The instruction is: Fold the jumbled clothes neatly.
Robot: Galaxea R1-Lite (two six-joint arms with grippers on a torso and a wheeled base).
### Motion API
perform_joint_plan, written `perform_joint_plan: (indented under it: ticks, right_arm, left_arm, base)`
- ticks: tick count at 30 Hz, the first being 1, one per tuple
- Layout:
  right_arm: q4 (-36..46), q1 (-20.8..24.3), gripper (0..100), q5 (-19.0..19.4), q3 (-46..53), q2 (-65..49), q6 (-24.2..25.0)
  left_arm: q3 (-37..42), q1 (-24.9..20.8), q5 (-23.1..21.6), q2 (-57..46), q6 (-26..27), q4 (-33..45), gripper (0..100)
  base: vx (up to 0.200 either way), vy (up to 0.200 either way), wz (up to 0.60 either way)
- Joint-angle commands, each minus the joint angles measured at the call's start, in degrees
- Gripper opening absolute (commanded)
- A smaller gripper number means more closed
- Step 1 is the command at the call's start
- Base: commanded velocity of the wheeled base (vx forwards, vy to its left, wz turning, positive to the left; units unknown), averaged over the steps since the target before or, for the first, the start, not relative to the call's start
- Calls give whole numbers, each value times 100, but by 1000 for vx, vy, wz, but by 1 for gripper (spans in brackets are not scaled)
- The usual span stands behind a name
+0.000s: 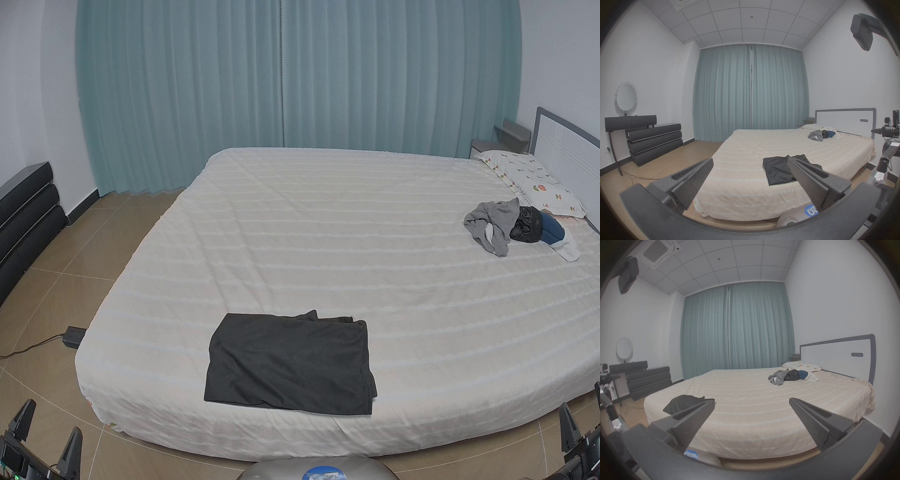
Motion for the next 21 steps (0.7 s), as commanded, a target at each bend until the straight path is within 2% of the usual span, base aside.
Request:
perform_joint_plan:
  ticks: [1, 21]
  right_arm:
    - [80, -5, 100, 110, 92, -68, -237]
    - [80, -5, 100, 154, 92, -68, -220]
  left_arm:
    - [72, 0, 38, -63, 22, 43, 100]
    - [72, 0, 47, -63, 75, 61, 100]
  base:
    - [0, 0, 0]
    - [0, 0, 0]
